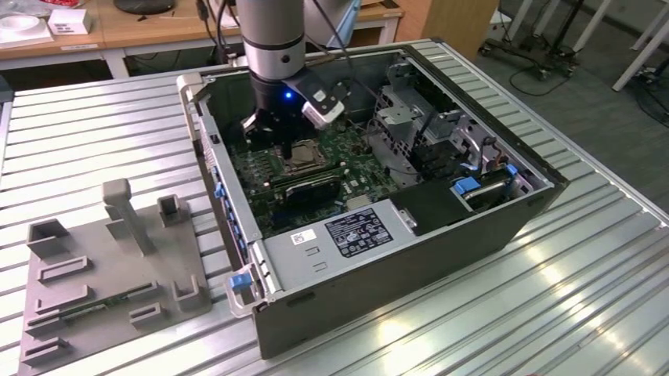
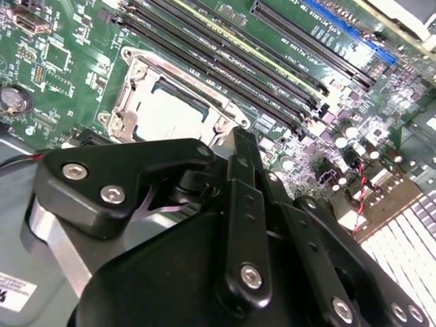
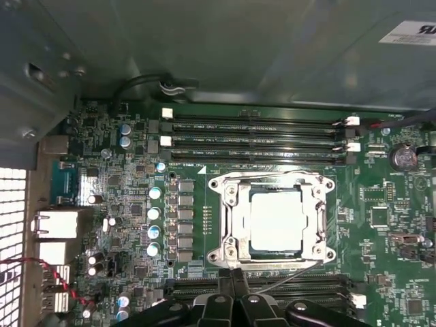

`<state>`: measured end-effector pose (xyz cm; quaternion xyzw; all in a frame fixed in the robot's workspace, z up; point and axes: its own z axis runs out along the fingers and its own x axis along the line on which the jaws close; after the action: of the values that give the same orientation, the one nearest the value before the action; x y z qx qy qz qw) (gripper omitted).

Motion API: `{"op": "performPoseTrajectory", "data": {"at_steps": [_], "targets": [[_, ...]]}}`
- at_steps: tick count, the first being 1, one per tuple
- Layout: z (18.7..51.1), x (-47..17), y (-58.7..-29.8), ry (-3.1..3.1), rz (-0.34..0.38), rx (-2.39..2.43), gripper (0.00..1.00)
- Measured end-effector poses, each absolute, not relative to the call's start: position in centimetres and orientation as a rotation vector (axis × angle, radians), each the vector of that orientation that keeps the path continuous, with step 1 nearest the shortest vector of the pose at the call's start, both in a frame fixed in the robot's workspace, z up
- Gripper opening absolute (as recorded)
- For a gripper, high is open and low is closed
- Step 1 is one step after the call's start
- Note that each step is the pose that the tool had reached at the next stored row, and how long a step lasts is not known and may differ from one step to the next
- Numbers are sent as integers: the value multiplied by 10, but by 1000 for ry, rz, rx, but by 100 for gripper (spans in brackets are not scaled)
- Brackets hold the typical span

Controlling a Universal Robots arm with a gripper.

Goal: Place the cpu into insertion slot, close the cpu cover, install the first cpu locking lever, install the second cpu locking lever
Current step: 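Install the second cpu locking lever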

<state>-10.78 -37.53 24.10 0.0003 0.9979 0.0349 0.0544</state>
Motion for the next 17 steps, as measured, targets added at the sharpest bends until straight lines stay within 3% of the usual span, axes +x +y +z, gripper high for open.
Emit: {"op": "performPoseTrajectory", "data": {"at_steps": [17], "targets": [[251, -108, -375, 3033, 104, 1, 11]]}}
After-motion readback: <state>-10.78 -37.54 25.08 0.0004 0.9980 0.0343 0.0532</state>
